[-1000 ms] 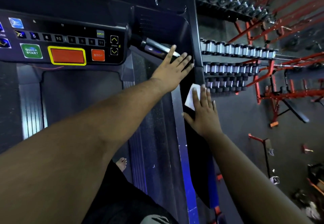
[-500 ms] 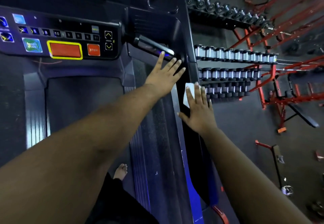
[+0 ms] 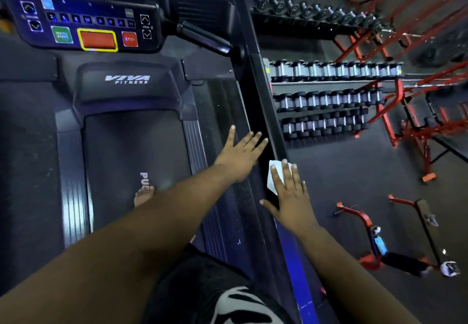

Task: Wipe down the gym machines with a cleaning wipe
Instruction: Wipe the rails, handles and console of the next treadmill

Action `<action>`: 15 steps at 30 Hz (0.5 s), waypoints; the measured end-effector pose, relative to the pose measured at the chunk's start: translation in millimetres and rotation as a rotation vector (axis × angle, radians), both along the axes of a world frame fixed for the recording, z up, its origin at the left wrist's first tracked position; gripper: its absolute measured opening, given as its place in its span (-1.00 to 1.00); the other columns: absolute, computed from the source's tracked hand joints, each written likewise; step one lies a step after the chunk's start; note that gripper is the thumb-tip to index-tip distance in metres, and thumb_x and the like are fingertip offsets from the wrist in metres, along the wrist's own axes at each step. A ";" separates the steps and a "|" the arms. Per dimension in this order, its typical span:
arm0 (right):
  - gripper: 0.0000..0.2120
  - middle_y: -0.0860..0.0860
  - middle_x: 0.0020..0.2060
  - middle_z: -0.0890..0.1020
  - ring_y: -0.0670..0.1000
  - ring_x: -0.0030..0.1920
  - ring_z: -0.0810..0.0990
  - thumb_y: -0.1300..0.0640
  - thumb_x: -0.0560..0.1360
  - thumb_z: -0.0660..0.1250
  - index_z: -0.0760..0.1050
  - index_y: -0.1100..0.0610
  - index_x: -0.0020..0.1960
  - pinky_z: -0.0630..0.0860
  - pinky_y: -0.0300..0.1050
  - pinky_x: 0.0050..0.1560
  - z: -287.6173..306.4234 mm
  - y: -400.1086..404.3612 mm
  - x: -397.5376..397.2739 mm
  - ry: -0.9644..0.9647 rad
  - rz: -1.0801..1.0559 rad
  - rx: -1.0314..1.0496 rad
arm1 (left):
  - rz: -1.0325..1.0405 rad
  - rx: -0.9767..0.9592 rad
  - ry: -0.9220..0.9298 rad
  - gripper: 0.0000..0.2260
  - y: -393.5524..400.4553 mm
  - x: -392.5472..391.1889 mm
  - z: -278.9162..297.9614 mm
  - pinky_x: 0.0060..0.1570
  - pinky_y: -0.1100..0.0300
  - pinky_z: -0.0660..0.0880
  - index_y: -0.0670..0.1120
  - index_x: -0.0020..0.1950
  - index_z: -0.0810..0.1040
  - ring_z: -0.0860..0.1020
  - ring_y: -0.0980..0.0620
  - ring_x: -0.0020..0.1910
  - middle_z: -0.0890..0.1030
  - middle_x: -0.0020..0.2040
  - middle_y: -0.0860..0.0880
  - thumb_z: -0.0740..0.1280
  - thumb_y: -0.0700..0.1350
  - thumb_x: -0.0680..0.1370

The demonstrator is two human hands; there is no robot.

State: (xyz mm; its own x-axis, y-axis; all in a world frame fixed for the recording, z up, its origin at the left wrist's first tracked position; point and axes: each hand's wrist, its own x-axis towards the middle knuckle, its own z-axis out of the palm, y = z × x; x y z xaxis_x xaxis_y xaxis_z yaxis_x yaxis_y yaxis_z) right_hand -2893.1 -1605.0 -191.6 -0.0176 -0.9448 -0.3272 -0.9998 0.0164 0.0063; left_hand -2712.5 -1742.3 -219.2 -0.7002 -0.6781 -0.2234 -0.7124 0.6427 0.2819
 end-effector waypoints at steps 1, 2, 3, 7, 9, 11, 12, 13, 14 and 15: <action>-0.07 -0.04 0.62 -0.32 0.08 0.61 -0.34 -0.33 0.55 0.24 -0.28 -0.08 0.65 0.10 0.35 0.54 -0.5 10.7 -1.3 -0.002 -0.004 -0.002 | 0.012 0.047 0.006 -0.36 16.5 -3.1 2.5 0.43 -0.42 -0.39 -0.03 0.66 -0.26 -0.14 -0.06 0.65 -0.17 0.68 -0.08 0.09 -0.07 0.73; -0.08 -0.04 0.62 -0.32 0.08 0.61 -0.34 -0.31 0.56 0.23 -0.29 -0.08 0.64 0.10 0.35 0.54 -0.8 18.5 -2.2 0.002 -0.007 0.002 | 0.027 0.106 0.023 -0.38 28.9 -7.0 4.1 0.44 -0.40 -0.40 -0.02 0.66 -0.25 -0.13 -0.05 0.65 -0.14 0.68 -0.06 0.08 -0.03 0.73; -0.09 -0.04 0.62 -0.33 0.09 0.61 -0.33 -0.30 0.57 0.23 -0.30 -0.08 0.64 0.09 0.35 0.54 -0.6 29.6 -2.8 0.010 -0.007 0.003 | 0.044 0.157 0.049 -0.39 43.7 -11.4 6.1 0.44 -0.39 -0.40 -0.02 0.66 -0.23 -0.10 -0.04 0.65 -0.09 0.68 -0.05 0.07 0.00 0.73; -0.14 -0.05 0.62 -0.33 0.09 0.62 -0.30 -0.22 0.61 0.23 -0.25 -0.05 0.65 0.08 0.35 0.53 0.8 66.0 -5.8 0.039 -0.006 0.003 | 0.175 0.462 0.230 -0.43 84.4 -28.0 5.5 0.55 -0.29 -0.24 -0.03 0.68 -0.04 0.18 -0.07 0.61 0.26 0.62 -0.09 0.10 0.06 0.73; -0.19 -0.06 0.63 -0.29 0.07 0.63 -0.26 -0.15 0.63 0.23 -0.20 -0.02 0.66 0.11 0.37 0.53 2.5 74.8 -4.2 0.039 -0.007 -0.003 | 0.269 0.656 0.384 -0.51 98.7 -32.6 6.3 0.55 -0.18 0.13 -0.06 0.63 0.22 0.40 -0.15 0.48 0.47 0.48 -0.14 0.17 0.04 0.71; -0.23 -0.07 0.63 -0.26 0.02 0.63 -0.23 -0.07 0.64 0.22 -0.19 0.01 0.66 0.10 0.36 0.54 6.5 79.3 2.0 0.012 -0.019 -0.015 | 0.352 0.800 0.532 -0.64 112.3 -34.6 13.0 0.35 -0.03 0.44 -0.14 0.46 0.48 0.55 -0.12 0.30 0.60 0.31 -0.15 0.25 -0.03 0.69; -0.22 -0.08 0.63 -0.25 0.00 0.63 -0.22 -0.05 0.64 0.22 -0.19 0.02 0.66 0.08 0.33 0.55 8.7 79.6 5.4 -0.007 -0.031 -0.022 | 0.401 0.849 0.587 -0.69 117.9 -35.7 16.4 0.28 0.02 0.49 -0.17 0.39 0.54 0.58 -0.08 0.22 0.63 0.25 -0.14 0.28 -0.07 0.68; -0.21 -0.10 0.63 -0.24 -0.03 0.63 -0.22 -0.02 0.64 0.23 -0.20 0.01 0.66 0.06 0.31 0.56 11.9 81.5 9.5 -0.030 -0.048 -0.034 | 0.451 0.890 0.640 -0.72 123.5 -35.6 19.9 0.26 0.04 0.51 -0.19 0.34 0.57 0.60 -0.04 0.16 0.65 0.21 -0.14 0.30 -0.10 0.68; -0.20 -0.11 0.63 -0.24 -0.05 0.62 -0.22 -0.01 0.64 0.25 -0.22 0.00 0.66 0.04 0.28 0.58 14.1 81.9 12.0 -0.055 -0.064 -0.047 | 0.505 0.934 0.696 -0.74 126.7 -35.3 22.7 0.25 0.05 0.52 -0.21 0.31 0.59 0.60 -0.01 0.10 0.66 0.17 -0.15 0.31 -0.12 0.67; -0.18 -0.12 0.63 -0.23 -0.06 0.62 -0.22 0.00 0.63 0.26 -0.23 -0.01 0.66 0.02 0.26 0.59 16.6 82.8 13.8 -0.078 -0.075 -0.060 | 0.550 0.980 0.759 -0.75 129.6 -33.7 24.8 0.23 0.04 0.53 -0.23 0.29 0.59 0.60 0.01 0.03 0.67 0.11 -0.15 0.32 -0.15 0.66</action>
